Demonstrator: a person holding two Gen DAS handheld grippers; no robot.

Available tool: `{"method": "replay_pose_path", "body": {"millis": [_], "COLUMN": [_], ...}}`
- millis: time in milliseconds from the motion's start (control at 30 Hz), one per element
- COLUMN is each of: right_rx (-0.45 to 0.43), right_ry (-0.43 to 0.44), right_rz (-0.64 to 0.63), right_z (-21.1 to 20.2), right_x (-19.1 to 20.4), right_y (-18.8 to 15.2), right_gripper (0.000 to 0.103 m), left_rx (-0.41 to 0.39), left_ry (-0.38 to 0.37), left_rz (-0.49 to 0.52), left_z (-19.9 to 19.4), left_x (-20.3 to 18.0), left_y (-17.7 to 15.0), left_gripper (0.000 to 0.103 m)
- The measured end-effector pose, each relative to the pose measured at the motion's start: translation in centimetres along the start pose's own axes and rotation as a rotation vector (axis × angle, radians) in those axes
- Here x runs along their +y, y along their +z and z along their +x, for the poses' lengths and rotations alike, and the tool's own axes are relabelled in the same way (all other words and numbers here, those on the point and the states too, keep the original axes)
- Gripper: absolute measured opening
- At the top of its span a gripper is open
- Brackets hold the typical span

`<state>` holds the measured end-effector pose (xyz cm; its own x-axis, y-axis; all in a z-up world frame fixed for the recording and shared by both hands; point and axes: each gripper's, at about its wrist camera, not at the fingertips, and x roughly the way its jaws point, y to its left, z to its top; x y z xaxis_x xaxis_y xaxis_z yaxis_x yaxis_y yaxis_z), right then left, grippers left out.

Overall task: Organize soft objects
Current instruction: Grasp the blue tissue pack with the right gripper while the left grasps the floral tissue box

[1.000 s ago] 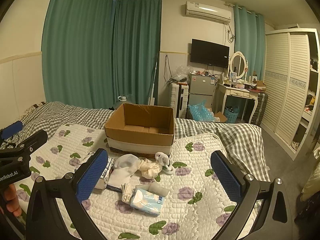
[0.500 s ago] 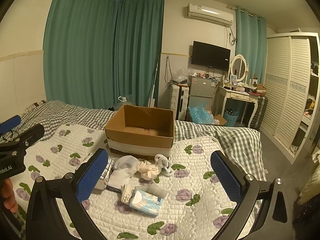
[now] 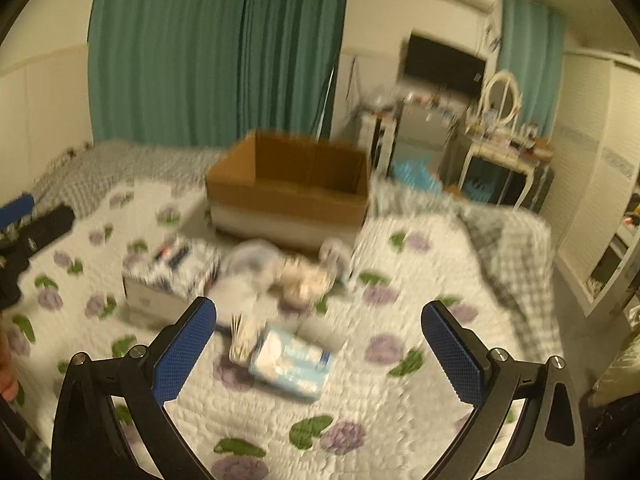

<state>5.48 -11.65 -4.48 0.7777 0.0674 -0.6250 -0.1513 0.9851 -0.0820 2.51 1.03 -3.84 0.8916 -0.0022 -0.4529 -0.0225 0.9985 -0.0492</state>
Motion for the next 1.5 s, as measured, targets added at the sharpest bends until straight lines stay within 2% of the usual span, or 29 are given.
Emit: {"method": "replay_pose_path", "body": {"millis": [133,233,567,700,733,767,1167,1333,1500], "right_rx": [0.159,0.225,0.32,0.362,0.365,0.364,0.238,0.235,0.249], "right_ry": [0.01,0.01,0.082,0.115,0.13,0.135,0.107,0.107,0.098], "right_rz": [0.0,0.001,0.094,0.141,0.155,0.16,0.166,0.156,0.133], "right_z": [5.0,7.4,11.3,12.5,12.4,12.2,7.7,7.9,8.3], "right_x": [0.4,0.6,-0.2,-0.7,-0.9,-1.0,-2.2,-2.0,-1.7], "right_y": [-2.0,-3.0,-3.9,-4.2,-4.2,-4.2,-1.9,-1.7,-1.9], "right_gripper": [0.103,0.103,0.103,0.091,0.078,0.077,0.076,0.076,0.076], "left_rx": [0.053,0.092,0.165,0.181,0.184,0.189,0.173,0.192,0.222], "left_ry": [0.017,0.018,0.012,0.021,0.021,0.019,0.016,0.057,0.057], "left_rz": [0.008,0.022,0.063,0.059,0.061,0.064,0.096,0.139,0.133], "left_z": [1.8,3.1,6.3,7.0,7.1,7.3,9.2,10.9,12.3], "left_x": [-0.2,-0.9,-2.1,-1.8,-1.9,-2.1,-4.0,-4.6,-4.2], "left_y": [-1.1,-2.1,-4.0,-4.2,-4.3,-4.3,-4.0,-4.7,-5.0], "left_gripper": [0.103,0.103,0.103,0.103,0.103,0.103,0.103,0.103,0.102]}}
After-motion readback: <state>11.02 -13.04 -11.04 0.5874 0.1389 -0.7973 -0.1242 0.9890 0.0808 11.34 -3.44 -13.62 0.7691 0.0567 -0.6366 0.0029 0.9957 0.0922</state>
